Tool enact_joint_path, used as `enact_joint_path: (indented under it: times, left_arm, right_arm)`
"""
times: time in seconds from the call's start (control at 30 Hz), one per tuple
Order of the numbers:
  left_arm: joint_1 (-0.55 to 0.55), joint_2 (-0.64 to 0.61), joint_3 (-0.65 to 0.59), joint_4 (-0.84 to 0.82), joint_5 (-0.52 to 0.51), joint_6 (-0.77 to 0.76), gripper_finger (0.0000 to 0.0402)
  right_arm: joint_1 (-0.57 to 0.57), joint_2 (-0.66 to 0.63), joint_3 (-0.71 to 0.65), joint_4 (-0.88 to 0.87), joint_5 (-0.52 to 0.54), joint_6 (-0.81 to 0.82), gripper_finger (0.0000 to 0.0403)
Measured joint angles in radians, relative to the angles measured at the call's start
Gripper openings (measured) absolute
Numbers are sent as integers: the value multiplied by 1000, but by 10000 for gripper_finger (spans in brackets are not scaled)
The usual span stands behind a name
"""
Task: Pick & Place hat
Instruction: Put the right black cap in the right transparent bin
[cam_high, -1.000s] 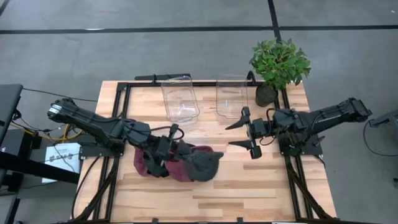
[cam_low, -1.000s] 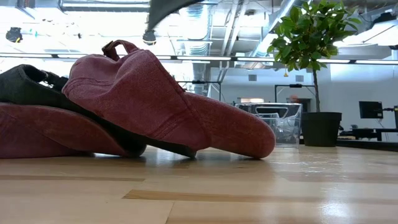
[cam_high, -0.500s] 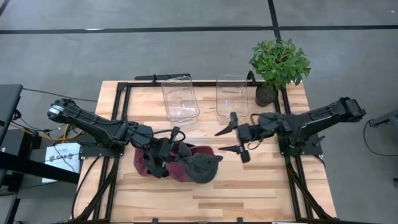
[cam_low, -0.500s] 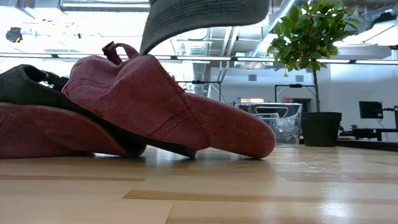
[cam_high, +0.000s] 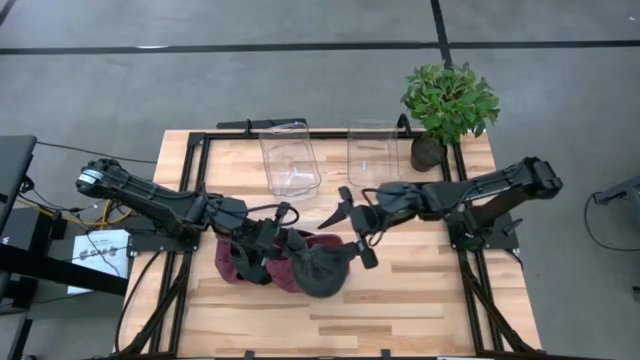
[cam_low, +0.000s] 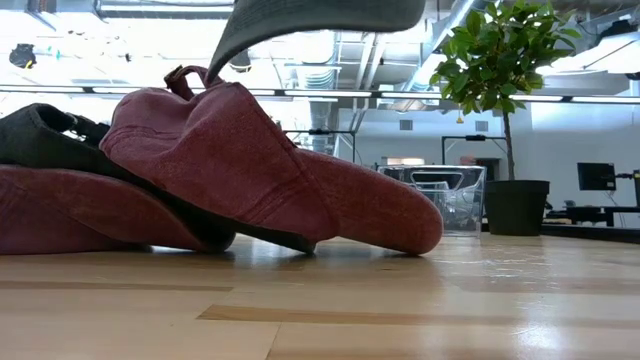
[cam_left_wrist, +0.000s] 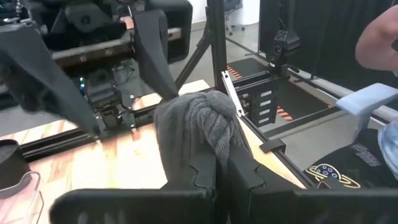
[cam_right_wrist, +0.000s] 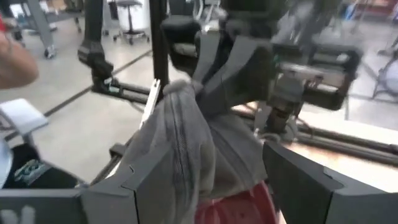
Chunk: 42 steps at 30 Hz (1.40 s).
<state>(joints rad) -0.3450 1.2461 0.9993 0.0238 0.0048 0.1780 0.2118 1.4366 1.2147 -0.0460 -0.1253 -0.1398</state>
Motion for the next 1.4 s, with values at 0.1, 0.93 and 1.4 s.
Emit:
enact_joint_path:
  times: [0.1, 0.93, 1.4]
  left_arm:
    - [0, 0, 0, 0, 0, 0, 12]
    - [0, 0, 0, -7, -1, 0, 12]
    - [35, 0, 0, -4, -1, 0, 12]
  right_arm:
    - [-9, 45, 58, -24, -91, 11, 239]
    - [-59, 107, 189, -153, -239, 177, 239]
    - [7, 107, 189, -193, -180, 164, 239]
